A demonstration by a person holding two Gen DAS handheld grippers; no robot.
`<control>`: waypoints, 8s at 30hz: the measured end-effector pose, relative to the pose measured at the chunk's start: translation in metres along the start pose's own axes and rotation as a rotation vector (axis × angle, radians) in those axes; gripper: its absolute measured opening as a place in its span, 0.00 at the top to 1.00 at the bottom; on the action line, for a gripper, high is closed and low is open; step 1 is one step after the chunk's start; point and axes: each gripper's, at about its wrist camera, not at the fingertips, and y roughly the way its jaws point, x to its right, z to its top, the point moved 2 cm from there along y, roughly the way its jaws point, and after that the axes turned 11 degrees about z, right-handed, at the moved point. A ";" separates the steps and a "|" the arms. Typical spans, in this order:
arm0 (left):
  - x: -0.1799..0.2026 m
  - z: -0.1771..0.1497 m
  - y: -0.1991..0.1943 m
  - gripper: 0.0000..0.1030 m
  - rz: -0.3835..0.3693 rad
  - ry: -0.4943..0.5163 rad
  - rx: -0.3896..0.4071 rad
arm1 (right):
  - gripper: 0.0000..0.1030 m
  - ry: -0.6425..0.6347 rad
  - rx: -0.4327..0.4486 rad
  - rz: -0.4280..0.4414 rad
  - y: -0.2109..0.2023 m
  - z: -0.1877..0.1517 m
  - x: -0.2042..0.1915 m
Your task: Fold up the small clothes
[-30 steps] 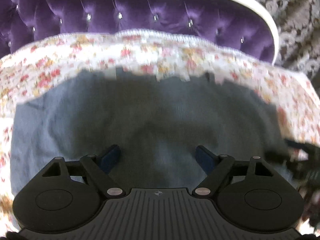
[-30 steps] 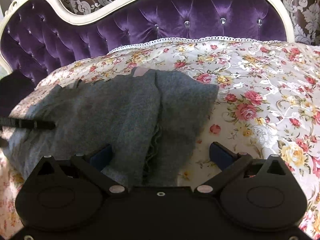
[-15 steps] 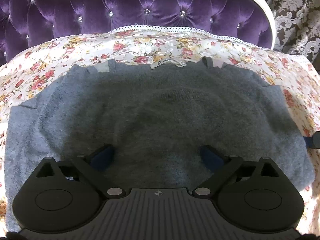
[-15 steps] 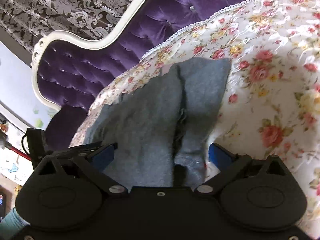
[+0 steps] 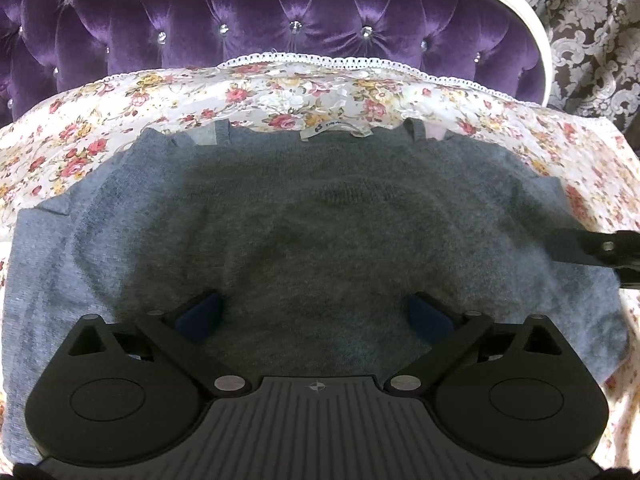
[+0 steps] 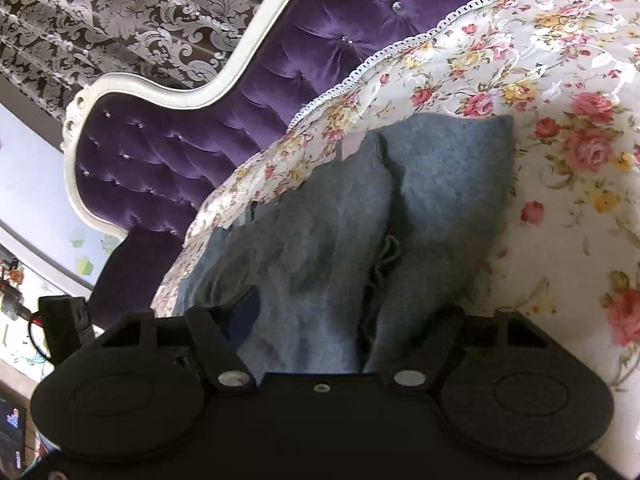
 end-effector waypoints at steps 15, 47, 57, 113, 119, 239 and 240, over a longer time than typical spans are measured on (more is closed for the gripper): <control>-0.088 -0.015 -0.076 0.17 0.038 -0.157 0.064 | 0.70 -0.155 -0.058 -0.350 0.017 0.004 -0.057; -0.212 -0.124 -0.112 0.17 -0.020 -0.356 0.058 | 0.38 -0.589 -0.422 -0.091 0.245 -0.073 -0.264; -0.200 -0.098 -0.130 0.17 -0.014 -0.313 0.124 | 0.38 -0.543 -0.152 -0.080 0.158 -0.019 -0.261; -0.181 0.008 -0.016 0.49 -0.155 -0.411 -0.001 | 0.26 -0.478 0.028 -0.226 0.112 -0.058 -0.138; -0.172 0.008 -0.027 0.89 -0.072 -0.335 0.079 | 0.25 -0.517 0.016 -0.229 0.115 -0.067 -0.142; -0.138 -0.191 -0.164 0.89 -0.185 -0.375 0.098 | 0.22 -0.613 0.077 -0.410 -0.017 -0.193 -0.191; -0.140 -0.194 -0.162 0.89 -0.169 -0.377 0.097 | 0.22 -0.602 0.047 -0.449 -0.006 -0.188 -0.180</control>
